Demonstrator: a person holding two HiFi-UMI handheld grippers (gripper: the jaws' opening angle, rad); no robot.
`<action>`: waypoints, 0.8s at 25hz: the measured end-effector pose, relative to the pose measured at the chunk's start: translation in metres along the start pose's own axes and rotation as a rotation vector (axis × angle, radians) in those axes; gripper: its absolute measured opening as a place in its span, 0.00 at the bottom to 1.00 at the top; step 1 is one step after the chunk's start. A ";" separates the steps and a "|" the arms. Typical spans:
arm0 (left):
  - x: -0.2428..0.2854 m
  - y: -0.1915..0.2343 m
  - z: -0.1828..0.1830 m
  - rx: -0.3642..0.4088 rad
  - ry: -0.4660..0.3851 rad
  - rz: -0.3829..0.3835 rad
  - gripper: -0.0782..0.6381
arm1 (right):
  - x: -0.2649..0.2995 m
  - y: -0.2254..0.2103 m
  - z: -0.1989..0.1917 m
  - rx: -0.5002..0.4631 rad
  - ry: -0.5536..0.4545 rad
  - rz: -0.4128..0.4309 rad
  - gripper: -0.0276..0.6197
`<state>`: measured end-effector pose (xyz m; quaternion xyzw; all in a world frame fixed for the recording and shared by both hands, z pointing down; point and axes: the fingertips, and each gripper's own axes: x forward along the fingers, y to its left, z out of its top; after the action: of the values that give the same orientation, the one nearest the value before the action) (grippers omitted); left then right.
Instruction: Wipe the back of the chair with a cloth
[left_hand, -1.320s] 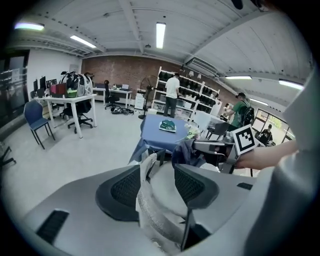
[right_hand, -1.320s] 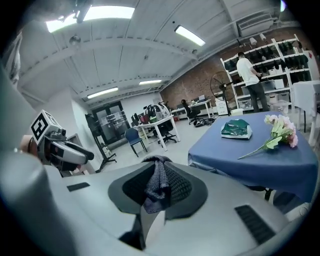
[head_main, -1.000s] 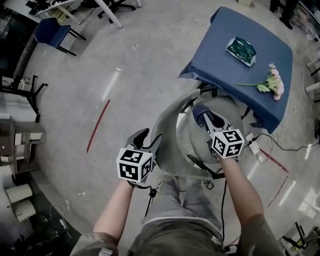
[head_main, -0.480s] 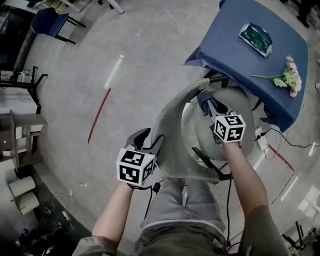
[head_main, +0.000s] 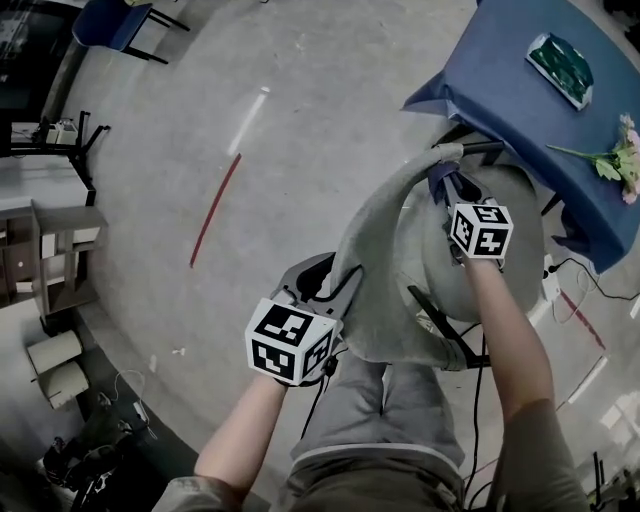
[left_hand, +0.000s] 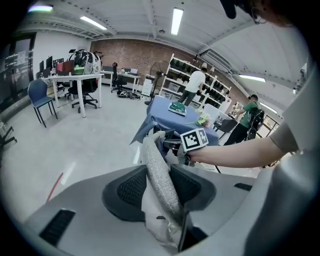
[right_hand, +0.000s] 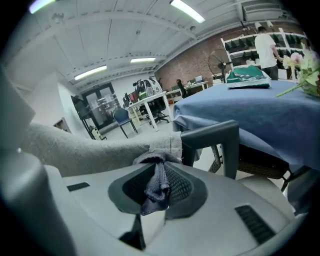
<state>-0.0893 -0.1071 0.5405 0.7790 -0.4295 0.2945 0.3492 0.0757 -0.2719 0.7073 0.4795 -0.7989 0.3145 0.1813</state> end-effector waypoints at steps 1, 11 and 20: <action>0.000 0.000 0.000 -0.011 -0.009 -0.008 0.34 | 0.004 0.002 -0.002 -0.022 0.014 -0.009 0.15; 0.002 0.002 0.001 -0.072 -0.038 -0.054 0.35 | 0.005 0.083 -0.054 -0.184 0.135 0.177 0.15; 0.005 0.002 0.000 -0.084 -0.036 -0.061 0.35 | -0.061 0.157 -0.147 -0.277 0.331 0.489 0.15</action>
<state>-0.0888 -0.1103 0.5454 0.7814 -0.4238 0.2514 0.3828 -0.0353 -0.0785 0.7277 0.1866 -0.8854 0.3105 0.2912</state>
